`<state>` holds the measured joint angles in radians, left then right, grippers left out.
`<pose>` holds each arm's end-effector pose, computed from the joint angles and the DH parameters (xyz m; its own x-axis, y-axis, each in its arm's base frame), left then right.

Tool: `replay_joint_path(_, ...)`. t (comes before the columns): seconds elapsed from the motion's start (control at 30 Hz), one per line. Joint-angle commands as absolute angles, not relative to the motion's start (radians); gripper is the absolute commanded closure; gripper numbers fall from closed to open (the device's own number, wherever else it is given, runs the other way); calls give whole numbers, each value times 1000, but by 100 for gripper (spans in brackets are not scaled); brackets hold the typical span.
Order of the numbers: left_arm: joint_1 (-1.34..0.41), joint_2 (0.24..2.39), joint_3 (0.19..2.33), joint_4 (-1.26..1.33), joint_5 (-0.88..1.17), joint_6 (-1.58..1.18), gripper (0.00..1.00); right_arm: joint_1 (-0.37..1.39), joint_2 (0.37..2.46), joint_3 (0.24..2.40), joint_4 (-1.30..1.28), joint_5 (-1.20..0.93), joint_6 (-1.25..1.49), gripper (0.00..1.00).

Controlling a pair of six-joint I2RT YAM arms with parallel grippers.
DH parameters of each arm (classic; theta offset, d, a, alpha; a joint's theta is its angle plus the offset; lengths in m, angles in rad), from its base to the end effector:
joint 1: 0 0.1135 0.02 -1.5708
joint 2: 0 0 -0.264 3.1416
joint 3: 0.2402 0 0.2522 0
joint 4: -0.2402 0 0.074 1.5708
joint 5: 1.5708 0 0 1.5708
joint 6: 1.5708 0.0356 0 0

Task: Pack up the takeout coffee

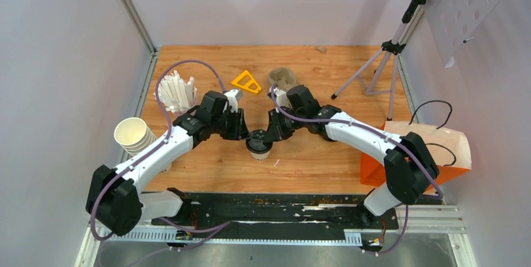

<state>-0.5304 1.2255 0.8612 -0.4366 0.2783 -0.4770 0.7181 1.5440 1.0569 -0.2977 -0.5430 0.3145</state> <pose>0.2161 -0.1381 0.2530 -0.8493 -0.0137 -0.5278 0.2943 0.8176 -0.4948 0.2375 0.2319 0.2419 -0.7655 -0.3171 -0.5599 -0.6329 0.5282 0.5661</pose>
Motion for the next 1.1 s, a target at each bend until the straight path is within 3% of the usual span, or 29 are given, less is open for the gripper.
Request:
replay_joint_path(0.0,-526,1174,864,-527,237,-491,62,706,1546,1110,-411,-497,254,89)
replay_joint_path(0.27,-526,1110,854,-517,279,-530,47,707,1570,1108,-333,-571,315,89)
replay_joint_path(0.73,-526,983,652,-294,389,-693,39,707,1573,1107,-294,-607,360,90)
replay_joint_path(1.07,-526,1003,568,-174,407,-751,39,710,1598,1071,-274,-602,368,90)
